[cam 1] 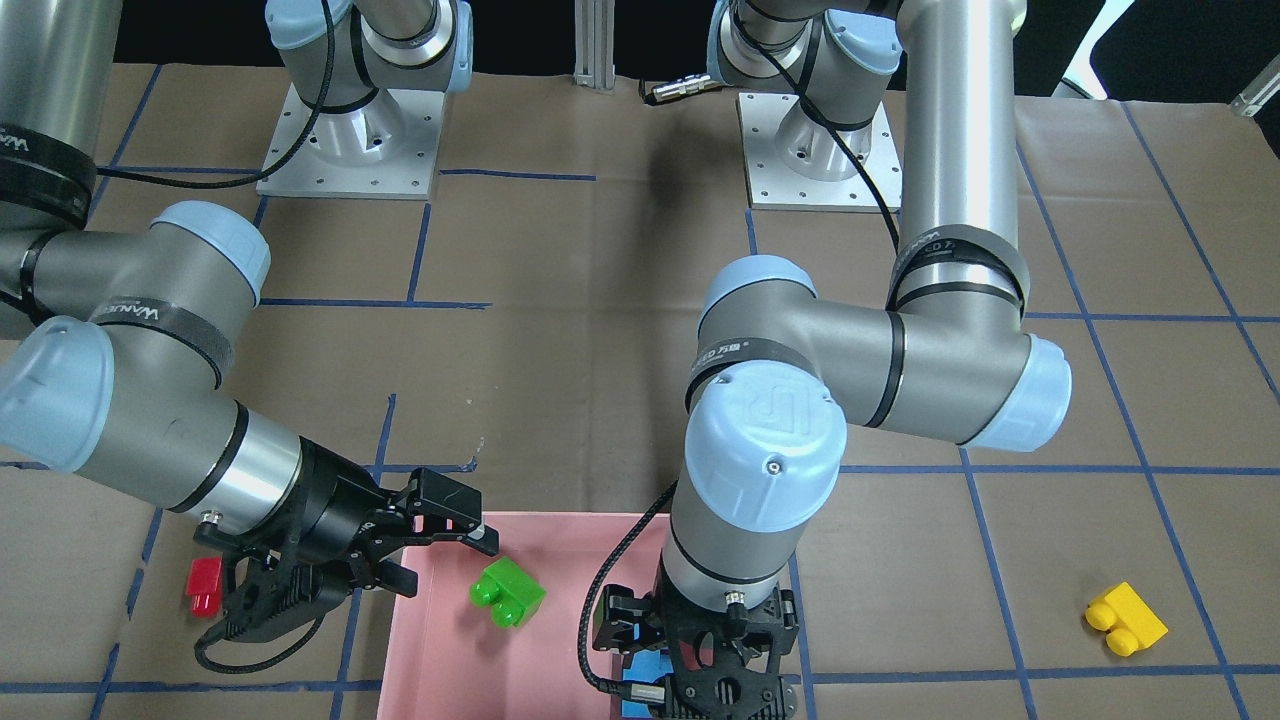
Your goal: Put all blocks into box
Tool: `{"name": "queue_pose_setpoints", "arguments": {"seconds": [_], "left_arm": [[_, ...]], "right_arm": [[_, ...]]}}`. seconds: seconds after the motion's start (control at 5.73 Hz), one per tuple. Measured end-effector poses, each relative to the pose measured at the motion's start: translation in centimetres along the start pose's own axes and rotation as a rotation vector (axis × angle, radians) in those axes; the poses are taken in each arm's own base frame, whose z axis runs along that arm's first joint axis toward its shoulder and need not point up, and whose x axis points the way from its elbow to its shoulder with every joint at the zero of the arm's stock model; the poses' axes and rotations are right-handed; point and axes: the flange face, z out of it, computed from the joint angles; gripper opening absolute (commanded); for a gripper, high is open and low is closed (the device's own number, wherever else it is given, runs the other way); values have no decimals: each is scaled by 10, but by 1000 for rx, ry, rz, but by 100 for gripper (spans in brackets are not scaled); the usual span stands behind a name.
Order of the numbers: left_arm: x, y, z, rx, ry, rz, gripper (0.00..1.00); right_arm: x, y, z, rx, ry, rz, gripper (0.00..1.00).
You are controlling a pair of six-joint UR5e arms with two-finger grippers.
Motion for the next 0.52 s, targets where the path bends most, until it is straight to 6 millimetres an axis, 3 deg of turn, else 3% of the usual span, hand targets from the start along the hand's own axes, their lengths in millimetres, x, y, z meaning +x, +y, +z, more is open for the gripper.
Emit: {"name": "queue_pose_setpoints", "arguments": {"seconds": [0.17,0.35,0.52], "left_arm": [[-44,-10,-12,10,-12,7,100],[-98,-15,-23,13,-28,16,100],[-156,-14,-32,7,-46,3,100]], "right_arm": [[1,3,-19,10,59,-10,100],[12,8,-53,29,183,-31,100],[38,13,-91,36,320,-44,100]]}}
